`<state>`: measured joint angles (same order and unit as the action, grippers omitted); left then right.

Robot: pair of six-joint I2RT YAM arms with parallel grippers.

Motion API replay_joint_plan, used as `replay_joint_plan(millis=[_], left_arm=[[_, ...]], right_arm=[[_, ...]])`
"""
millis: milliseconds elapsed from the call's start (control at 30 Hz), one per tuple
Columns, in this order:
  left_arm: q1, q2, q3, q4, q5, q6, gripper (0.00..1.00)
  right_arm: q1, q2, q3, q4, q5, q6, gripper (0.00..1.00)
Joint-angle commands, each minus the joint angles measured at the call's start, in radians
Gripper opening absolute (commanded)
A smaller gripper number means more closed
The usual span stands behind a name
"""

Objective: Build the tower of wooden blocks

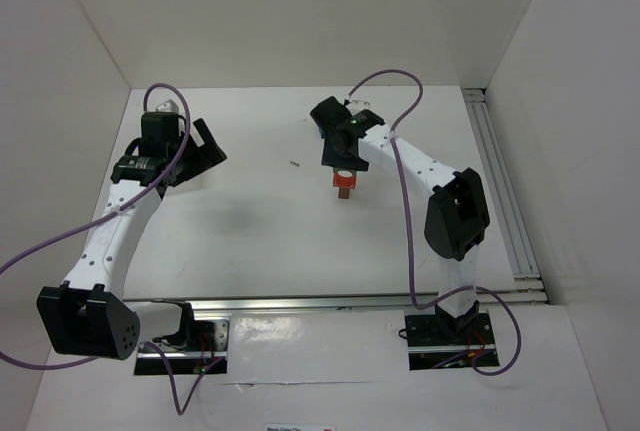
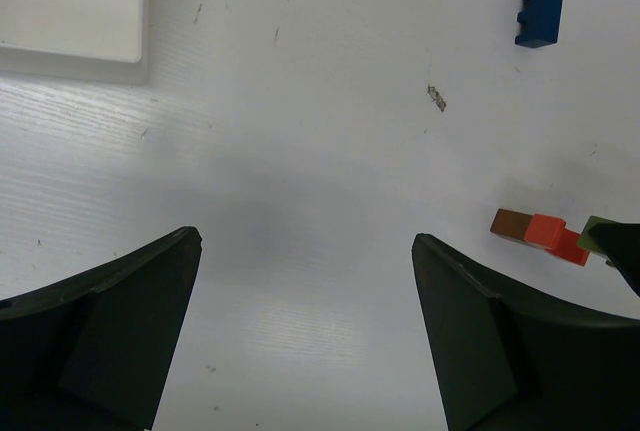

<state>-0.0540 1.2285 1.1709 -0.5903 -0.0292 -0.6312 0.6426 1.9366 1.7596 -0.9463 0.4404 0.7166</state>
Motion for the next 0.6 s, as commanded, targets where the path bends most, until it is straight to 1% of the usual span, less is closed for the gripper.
replay_joint_plan(millis=[0,567], left_arm=[[-0.003,-0.007,0.007,0.029,-0.012,0.008,1.00],[-0.003,-0.007,0.007,0.029,-0.012,0.008,1.00]], right_arm=[[0.009,0.005,0.003,0.006,0.020,0.006,0.57],[0.009,0.005,-0.015,0.006,0.011,-0.003,0.57]])
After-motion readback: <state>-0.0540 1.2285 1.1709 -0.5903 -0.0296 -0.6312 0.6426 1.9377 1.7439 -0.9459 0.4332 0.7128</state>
